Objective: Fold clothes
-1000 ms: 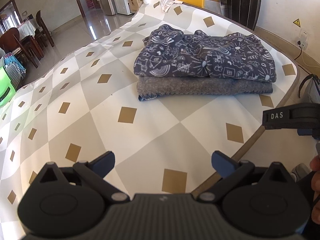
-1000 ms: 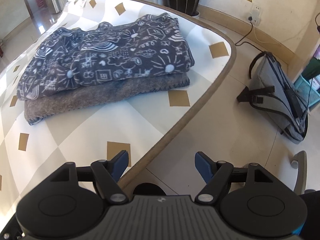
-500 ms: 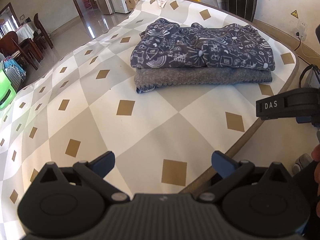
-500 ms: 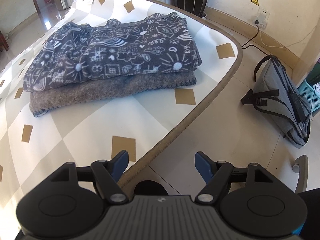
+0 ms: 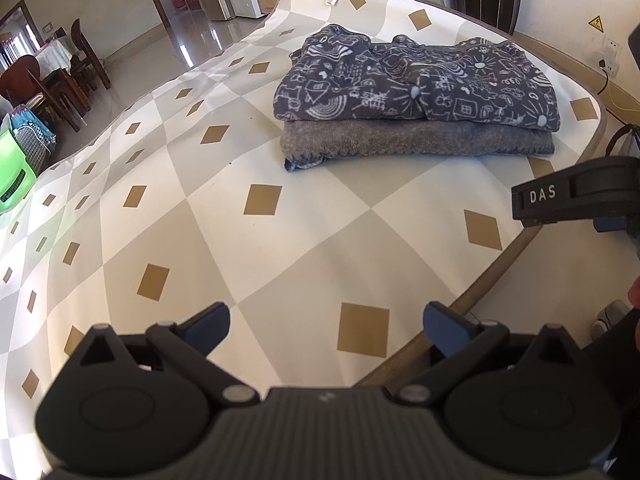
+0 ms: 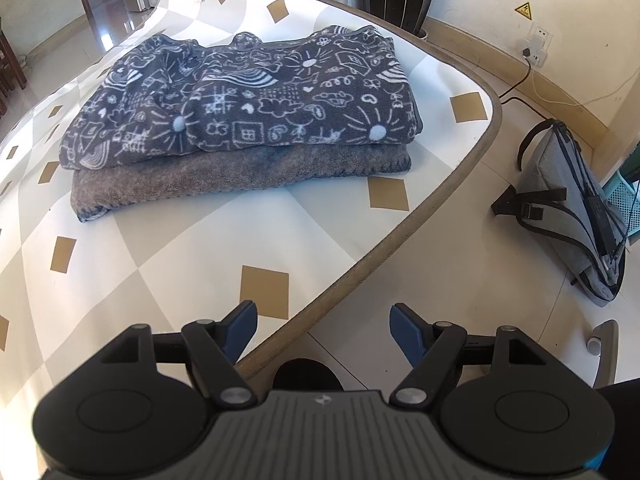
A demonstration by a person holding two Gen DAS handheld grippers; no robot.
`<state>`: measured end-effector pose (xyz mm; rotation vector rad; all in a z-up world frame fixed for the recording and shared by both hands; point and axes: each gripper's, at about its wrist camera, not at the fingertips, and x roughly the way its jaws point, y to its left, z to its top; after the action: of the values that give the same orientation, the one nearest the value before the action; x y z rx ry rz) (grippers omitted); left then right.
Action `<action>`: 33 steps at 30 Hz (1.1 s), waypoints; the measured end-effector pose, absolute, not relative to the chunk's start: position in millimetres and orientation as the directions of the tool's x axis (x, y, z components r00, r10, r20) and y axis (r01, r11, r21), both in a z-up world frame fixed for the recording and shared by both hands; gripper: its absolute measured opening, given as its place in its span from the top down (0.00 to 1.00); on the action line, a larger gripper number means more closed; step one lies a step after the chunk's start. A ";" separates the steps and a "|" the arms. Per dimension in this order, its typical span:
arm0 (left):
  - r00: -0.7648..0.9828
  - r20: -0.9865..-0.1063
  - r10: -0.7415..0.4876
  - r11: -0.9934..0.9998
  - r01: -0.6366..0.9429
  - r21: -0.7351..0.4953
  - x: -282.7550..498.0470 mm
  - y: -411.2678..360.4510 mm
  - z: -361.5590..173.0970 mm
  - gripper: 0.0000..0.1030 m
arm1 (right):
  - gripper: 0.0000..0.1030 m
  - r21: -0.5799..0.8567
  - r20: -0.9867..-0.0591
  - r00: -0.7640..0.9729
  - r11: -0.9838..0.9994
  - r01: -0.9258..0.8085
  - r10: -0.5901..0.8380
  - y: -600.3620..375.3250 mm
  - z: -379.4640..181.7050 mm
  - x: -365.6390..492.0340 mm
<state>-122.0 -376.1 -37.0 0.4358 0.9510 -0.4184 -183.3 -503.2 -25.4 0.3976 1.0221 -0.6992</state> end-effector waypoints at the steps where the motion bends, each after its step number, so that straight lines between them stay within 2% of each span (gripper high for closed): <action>1: 0.514 -0.845 -0.149 0.838 0.519 0.168 -121.4 -374.6 -37.1 0.00 | 0.29 -0.016 -0.877 0.337 0.721 0.692 -0.342 -502.4 -25.3 -182.7; 33: 0.478 -0.862 -0.165 0.839 0.527 0.132 -124.3 -380.8 -37.0 0.00 | 0.29 -0.026 -0.870 0.342 0.727 0.686 -0.354 -498.5 -23.5 -183.2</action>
<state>-124.3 -380.8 -37.0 0.4099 0.9879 -0.4374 -183.2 -498.5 -23.5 0.3766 1.0130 -0.6972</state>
